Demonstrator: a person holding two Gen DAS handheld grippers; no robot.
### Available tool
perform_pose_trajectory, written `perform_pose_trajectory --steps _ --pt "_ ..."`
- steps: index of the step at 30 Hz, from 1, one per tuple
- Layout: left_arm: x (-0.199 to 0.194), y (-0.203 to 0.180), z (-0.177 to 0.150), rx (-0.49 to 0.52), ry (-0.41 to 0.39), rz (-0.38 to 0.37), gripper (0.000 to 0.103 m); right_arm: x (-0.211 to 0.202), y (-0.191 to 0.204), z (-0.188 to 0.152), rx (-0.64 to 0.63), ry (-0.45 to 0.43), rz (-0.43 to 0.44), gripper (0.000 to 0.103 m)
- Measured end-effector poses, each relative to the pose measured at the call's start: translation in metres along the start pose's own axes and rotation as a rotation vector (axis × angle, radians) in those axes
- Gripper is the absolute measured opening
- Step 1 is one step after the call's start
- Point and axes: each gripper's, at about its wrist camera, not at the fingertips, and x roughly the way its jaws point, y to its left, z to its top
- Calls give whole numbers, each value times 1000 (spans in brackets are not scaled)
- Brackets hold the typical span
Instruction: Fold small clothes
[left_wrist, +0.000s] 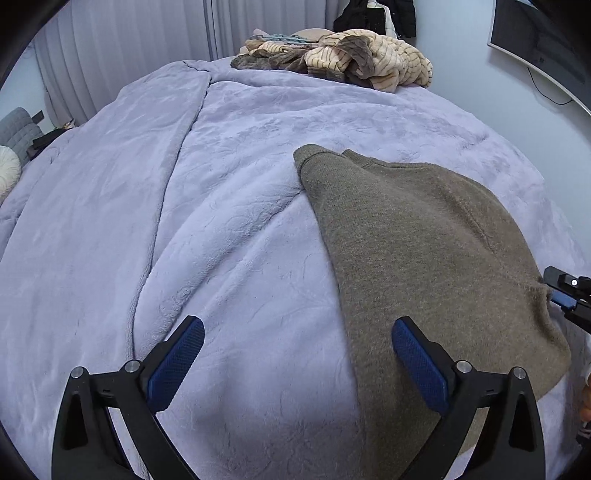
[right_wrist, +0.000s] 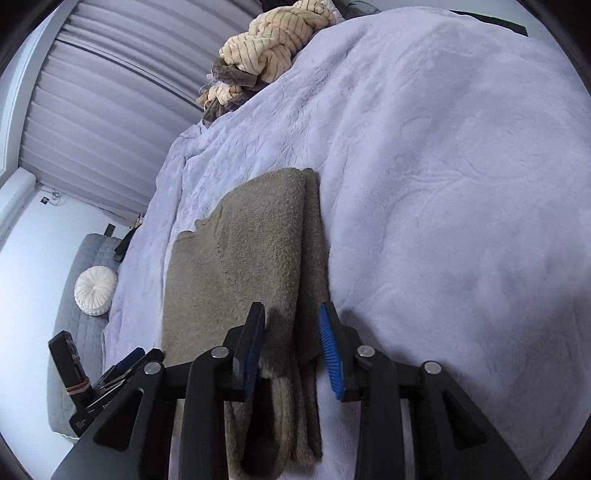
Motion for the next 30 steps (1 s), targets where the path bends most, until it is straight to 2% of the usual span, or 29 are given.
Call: perform_pose_trajectory --steps 3,7,11,13,14,15,18,19,24,25,27,30 --pt "-3 1 -7 -12 16 -15 102 -18 6 -9 -10 -16 71 42" --pt "-3 -8 -17 -14 31 -23 102 -31 50 -24 -165 -28 116 39" --pt "4 -17 -35 -10 61 -25 102 -15 77 -50 -317 41 53 32" --pt "4 -18 -45 -20 62 -18 102 3 76 -65 -360 81 -57 32" --pt "3 -18 -49 -25 61 -21 102 9 69 -71 -361 95 -120 32" --pt "3 -17 -52 -34 66 -28 102 14 62 -76 -352 101 -172 25" --pt "3 -12 -61 -63 82 -44 102 13 38 -83 -280 79 -158 11" --pt "3 -11 -63 -69 85 -46 102 9 34 -84 -257 73 -144 10" --pt "-7 -12 -70 -87 88 -26 102 2 29 -87 -197 55 -116 10" --pt "-10 -12 -71 -87 84 -22 102 0 32 -85 -195 49 -108 14" --pt "-16 -12 -73 -89 72 -15 102 -11 38 -80 -201 11 -88 15" --pt "-18 -12 -77 -104 80 -5 102 -24 51 -68 -236 -38 -114 23"
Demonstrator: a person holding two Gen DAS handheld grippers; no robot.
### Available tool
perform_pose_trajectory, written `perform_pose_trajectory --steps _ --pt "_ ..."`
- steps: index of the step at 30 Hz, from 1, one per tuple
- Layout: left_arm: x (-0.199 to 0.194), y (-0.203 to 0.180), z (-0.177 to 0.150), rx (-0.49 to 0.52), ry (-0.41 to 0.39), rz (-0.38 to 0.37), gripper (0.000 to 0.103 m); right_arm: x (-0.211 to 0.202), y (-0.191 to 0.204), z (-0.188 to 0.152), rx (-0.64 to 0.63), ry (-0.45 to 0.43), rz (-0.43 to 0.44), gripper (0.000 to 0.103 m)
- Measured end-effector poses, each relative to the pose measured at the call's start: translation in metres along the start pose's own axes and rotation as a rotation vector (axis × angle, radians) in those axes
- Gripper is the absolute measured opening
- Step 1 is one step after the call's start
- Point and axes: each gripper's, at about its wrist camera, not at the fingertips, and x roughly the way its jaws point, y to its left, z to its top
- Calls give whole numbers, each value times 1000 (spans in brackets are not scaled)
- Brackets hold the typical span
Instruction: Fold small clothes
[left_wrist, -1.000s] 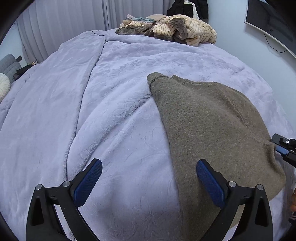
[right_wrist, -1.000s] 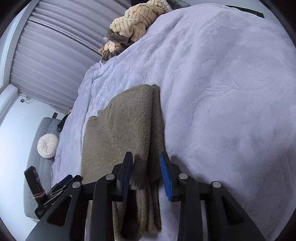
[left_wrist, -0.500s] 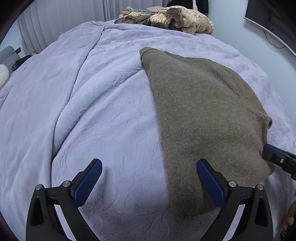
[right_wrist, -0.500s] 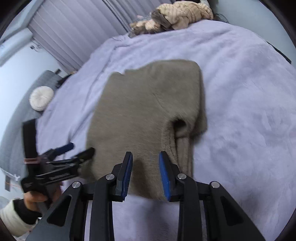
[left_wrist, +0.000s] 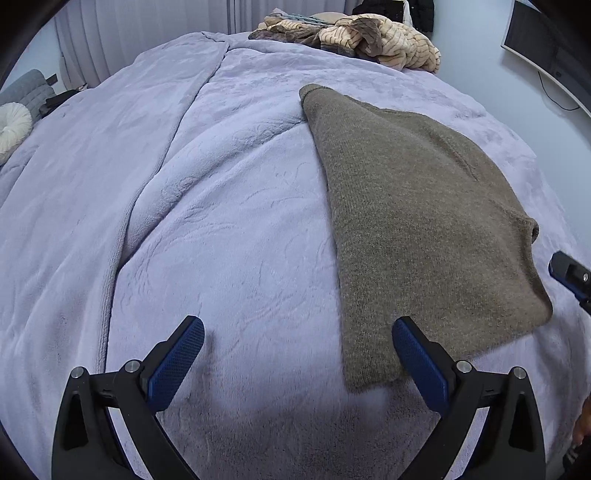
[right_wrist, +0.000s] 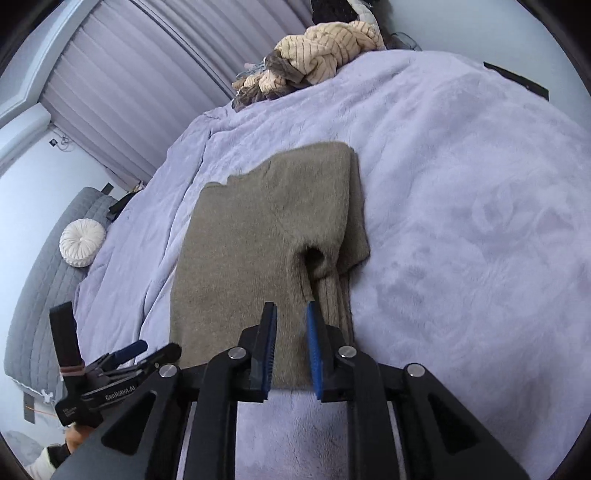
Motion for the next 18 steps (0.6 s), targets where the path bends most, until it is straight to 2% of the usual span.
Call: perform_pose_trajectory --steps 4,8,10,11,13,14,17,18 --pt "-4 -2 0 -10 7 20 102 12 6 23 -31 14 -66 23" --pt "-11 -7 -1 7 4 41 102 40 -6 33 -20 75 -152 23" --pt "-12 -8 -4 11 9 44 102 45 -19 32 23 90 -130 35" --pt "-13 -9 -5 14 10 44 102 44 -25 31 55 90 -118 38" --pt "-13 -10 -7 18 10 45 102 39 -39 27 119 84 -95 39" --pt "-14 -11 -8 20 11 44 102 37 -43 24 134 85 -111 39" --pt "-15 -14 -10 25 9 43 102 21 -56 15 185 64 -54 39" --pt "-15 -14 -11 25 9 43 102 16 -58 12 193 53 -36 42"
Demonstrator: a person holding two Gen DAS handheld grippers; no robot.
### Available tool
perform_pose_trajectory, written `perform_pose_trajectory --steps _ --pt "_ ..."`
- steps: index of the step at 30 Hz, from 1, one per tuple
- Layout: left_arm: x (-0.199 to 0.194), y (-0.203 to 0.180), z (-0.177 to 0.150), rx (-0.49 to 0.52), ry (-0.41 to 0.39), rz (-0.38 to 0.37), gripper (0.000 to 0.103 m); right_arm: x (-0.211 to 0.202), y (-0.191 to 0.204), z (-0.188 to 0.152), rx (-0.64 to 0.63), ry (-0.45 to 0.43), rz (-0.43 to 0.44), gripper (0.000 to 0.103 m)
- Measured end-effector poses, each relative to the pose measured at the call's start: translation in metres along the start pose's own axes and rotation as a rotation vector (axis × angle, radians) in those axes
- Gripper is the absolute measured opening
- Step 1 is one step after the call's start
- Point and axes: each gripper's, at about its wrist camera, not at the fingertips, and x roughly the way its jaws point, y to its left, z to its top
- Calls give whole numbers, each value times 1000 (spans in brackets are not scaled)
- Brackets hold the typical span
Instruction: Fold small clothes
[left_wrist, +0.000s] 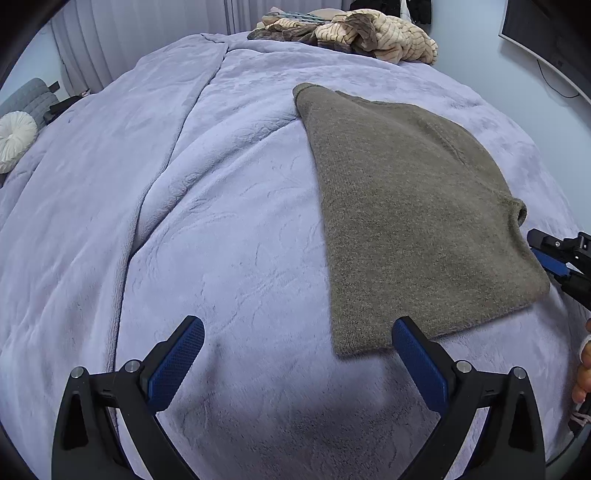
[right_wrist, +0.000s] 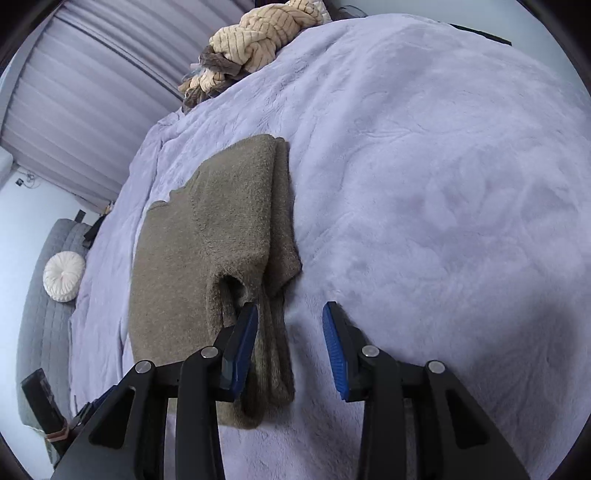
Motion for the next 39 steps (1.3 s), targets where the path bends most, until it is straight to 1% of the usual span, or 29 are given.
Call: perform_pose_trajectory --steps 2,4,6,9,10,13,21,27,29,31,33,36,39 --pt "0 -1 -2 -2 3 -3 102 -10 -4 -6 4 -24 43 43" --pt "0 -3 -4 -1 7 -5 102 -16 -7 -13 5 -36 81 48" --pt "0 -5 -8 8 13 -2 102 -18 -10 -20 8 -39 105 50" --pt "1 -7 -11 23 24 9 102 -19 -8 -27 6 -35 125 57" --pt "2 -7 -11 25 26 9 102 -20 -5 -28 -2 -34 128 59" --pt "2 -6 -11 21 30 10 102 -19 -3 -30 -20 -30 129 62" --pt "7 -6 -8 26 44 9 102 -13 -7 -31 -4 -24 141 66" --pt "17 -4 -8 10 83 -4 102 -11 -6 -29 -9 -14 140 68" --pt "17 -2 -6 8 76 -3 102 -11 -3 -27 -10 -5 139 70" --pt "16 -1 -3 16 56 4 102 -11 0 -23 -12 0 144 76" --pt "15 -1 0 29 39 6 102 -11 3 -18 -10 -4 143 78" --pt "16 -3 2 39 34 1 102 -7 2 -14 3 -1 145 78" --pt "18 -2 2 38 49 -13 102 -2 0 -12 15 7 144 78"
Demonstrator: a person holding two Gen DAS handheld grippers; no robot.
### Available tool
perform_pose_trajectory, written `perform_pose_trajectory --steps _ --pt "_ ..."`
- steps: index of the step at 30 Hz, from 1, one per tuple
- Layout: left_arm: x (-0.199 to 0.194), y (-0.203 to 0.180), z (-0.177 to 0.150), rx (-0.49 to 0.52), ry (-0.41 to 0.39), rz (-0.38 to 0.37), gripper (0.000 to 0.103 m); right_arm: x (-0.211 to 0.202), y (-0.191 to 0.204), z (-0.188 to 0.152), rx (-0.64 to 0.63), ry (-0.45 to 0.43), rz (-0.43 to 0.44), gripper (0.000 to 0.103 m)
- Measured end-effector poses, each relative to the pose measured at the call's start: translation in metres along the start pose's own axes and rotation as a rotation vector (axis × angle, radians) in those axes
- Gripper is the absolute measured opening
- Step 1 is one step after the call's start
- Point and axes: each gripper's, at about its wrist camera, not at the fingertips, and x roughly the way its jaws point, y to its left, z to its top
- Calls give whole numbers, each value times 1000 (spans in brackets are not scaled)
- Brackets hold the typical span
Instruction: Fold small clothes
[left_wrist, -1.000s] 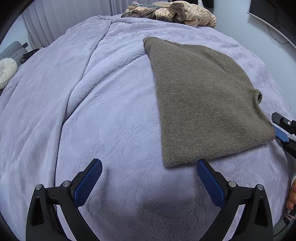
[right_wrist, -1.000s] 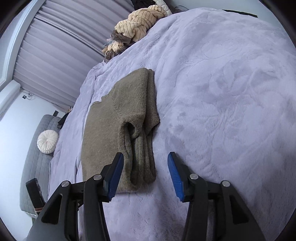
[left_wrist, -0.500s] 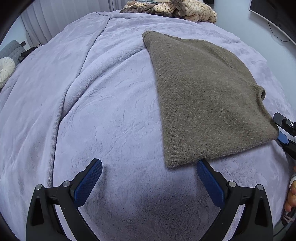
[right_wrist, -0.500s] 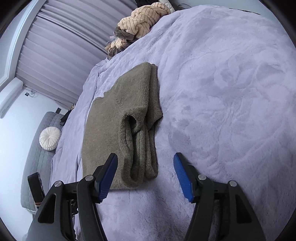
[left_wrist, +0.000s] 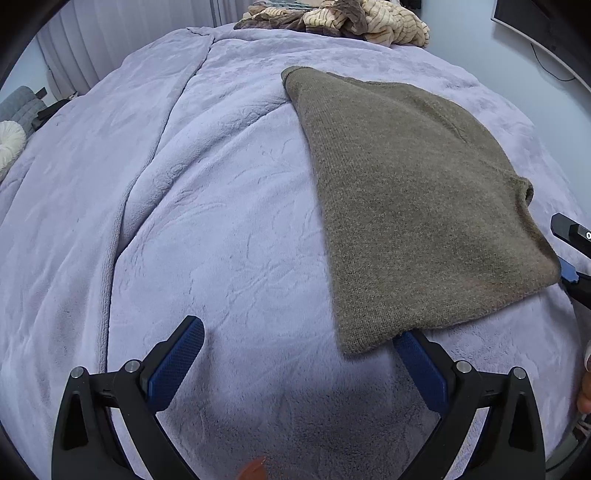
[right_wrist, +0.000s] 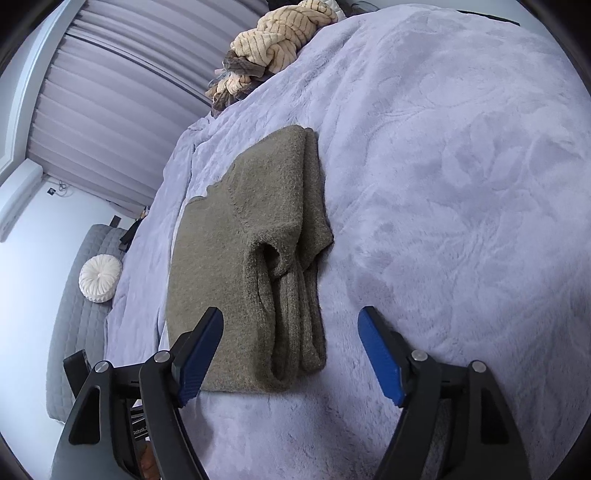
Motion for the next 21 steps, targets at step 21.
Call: perform_pose_trajectory --steps 21 --pt "0 17 41 -33 -9 -188 102 31 -9 57 34 63 61 79"
